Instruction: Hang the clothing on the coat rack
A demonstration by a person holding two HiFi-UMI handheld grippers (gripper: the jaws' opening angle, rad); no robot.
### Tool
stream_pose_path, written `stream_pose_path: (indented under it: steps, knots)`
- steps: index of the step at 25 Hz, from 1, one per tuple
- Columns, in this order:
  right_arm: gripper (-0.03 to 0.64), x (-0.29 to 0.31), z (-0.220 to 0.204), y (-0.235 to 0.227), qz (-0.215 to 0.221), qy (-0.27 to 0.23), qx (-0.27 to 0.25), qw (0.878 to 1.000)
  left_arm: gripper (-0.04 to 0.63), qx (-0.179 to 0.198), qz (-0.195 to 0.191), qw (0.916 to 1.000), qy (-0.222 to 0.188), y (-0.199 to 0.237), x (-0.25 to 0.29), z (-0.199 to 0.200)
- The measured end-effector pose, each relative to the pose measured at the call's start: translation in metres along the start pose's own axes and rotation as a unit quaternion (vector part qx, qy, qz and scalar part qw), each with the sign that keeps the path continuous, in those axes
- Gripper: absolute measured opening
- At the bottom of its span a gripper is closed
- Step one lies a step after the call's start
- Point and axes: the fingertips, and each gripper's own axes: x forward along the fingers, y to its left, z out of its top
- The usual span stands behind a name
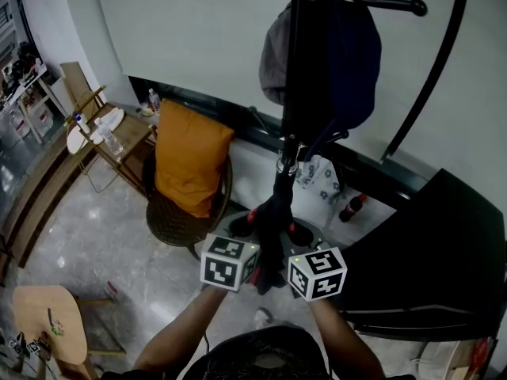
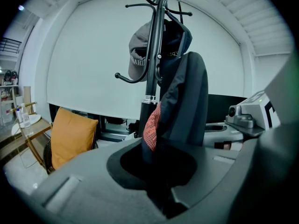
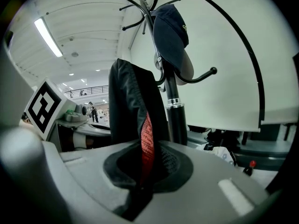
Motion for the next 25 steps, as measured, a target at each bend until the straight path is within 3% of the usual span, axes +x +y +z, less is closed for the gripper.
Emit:
stream_pose_path:
  steps: [25]
  knots:
    - [0.075,-0.034,-0.004,0.021,-0.015,-0.016,0.004,1.000,0.069,0.002,-0.012,0.9999,-0.003,-0.026,-0.034,-0.012]
